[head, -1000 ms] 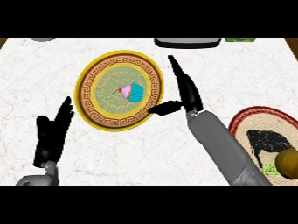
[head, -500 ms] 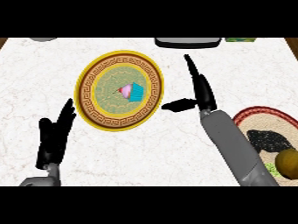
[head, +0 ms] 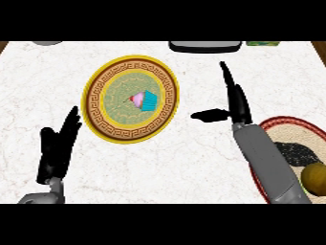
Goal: Pick the cupcake from the placemat and place it in the plate
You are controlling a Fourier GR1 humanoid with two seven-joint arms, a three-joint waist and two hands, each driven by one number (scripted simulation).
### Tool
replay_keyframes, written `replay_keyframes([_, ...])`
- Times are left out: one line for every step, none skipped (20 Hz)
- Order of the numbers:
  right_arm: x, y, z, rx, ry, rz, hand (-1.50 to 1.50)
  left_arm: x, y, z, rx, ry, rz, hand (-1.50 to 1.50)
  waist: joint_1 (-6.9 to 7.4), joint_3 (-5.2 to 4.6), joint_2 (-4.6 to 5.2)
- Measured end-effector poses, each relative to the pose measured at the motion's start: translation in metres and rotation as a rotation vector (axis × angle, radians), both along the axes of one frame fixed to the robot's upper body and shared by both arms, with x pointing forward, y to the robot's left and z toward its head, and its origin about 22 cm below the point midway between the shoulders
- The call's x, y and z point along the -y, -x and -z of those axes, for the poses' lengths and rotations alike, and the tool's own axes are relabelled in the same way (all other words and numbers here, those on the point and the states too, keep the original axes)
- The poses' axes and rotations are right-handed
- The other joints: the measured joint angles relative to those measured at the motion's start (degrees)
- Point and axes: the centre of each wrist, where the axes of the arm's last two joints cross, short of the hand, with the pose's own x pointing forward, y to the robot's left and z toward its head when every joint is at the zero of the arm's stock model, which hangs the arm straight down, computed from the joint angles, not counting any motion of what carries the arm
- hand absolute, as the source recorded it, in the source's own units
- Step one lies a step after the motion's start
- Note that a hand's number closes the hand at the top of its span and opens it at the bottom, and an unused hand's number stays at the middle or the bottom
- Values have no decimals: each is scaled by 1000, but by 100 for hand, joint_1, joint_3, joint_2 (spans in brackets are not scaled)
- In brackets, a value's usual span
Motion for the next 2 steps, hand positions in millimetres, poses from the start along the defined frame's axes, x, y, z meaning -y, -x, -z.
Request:
replay_keyframes([1, 0, 1, -2, 7, 4, -150, 1, -2, -1, 1, 1, 2, 0, 0, 1, 1])
replay_keyframes([3, 1, 2, -4, 15, 9, -150, 2, -4, -3, -1, 6, -1, 0, -2, 0, 0])
